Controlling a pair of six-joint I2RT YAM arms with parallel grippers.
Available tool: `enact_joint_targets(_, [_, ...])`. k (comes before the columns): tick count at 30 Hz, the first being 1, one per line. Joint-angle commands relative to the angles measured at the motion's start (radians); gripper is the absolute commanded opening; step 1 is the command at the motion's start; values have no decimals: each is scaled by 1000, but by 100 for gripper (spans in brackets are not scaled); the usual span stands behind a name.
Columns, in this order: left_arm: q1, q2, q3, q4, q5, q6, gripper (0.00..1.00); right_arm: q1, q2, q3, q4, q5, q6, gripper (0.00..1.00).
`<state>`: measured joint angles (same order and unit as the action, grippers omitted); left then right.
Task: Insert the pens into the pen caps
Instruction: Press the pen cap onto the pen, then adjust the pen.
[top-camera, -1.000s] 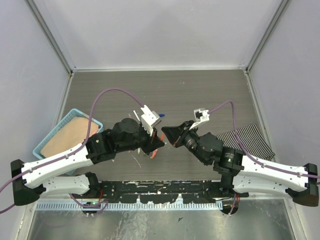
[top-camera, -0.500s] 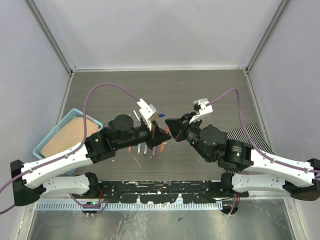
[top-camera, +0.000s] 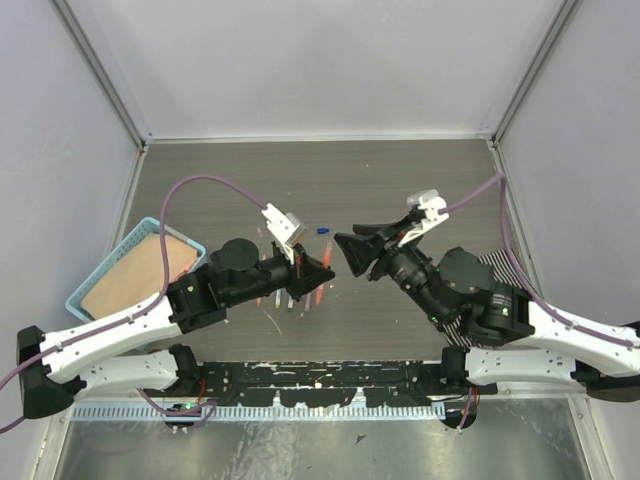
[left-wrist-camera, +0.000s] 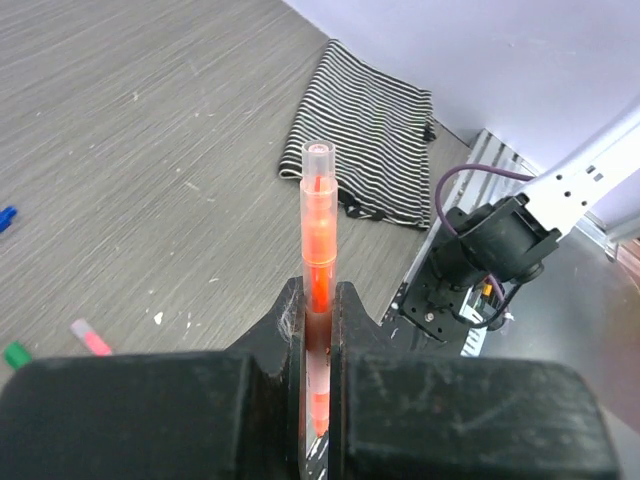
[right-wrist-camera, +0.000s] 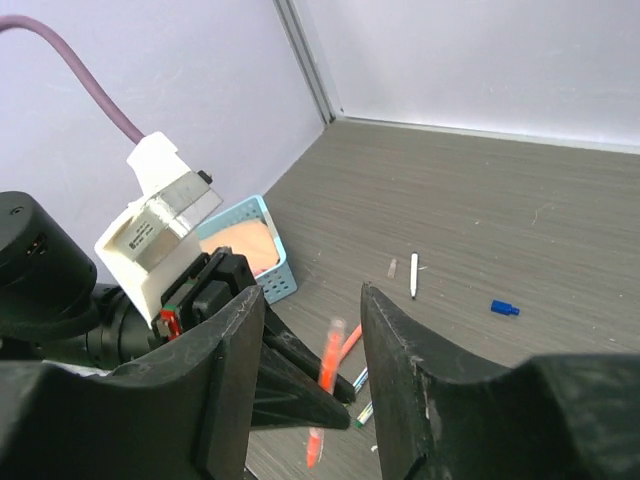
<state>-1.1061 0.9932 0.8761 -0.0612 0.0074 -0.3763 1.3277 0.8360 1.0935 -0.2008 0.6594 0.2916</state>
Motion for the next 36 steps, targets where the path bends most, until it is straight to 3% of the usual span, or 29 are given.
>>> enact_joint_targets(1, [5,-80,-25,17,-111,-33,0,7,-88,-52,32,-46,-64,50])
enact_joint_targets(11, [4,-177,-42,67,-203,-60,0,7,-164,-248,114,-238,-94,50])
enact_joint_targets(14, [4,-184,-48,81,-216,-67,0,6,-130,-280,205,-290,-101,62])
enact_joint_targets(18, [5,-186,-51,95,-230,-73,0,7,-66,-296,289,-316,-97,63])
enact_joint_targets(22, [4,-194,-51,96,-230,-75,0,7,-22,-313,353,-298,-97,62])
enact_joint_targets(33, [4,-223,-67,92,-245,-75,0,7,86,-272,334,-259,-93,55])
enact_joint_targets(36, [4,-223,-66,91,-246,-74,0,6,113,-260,325,-257,-78,49])
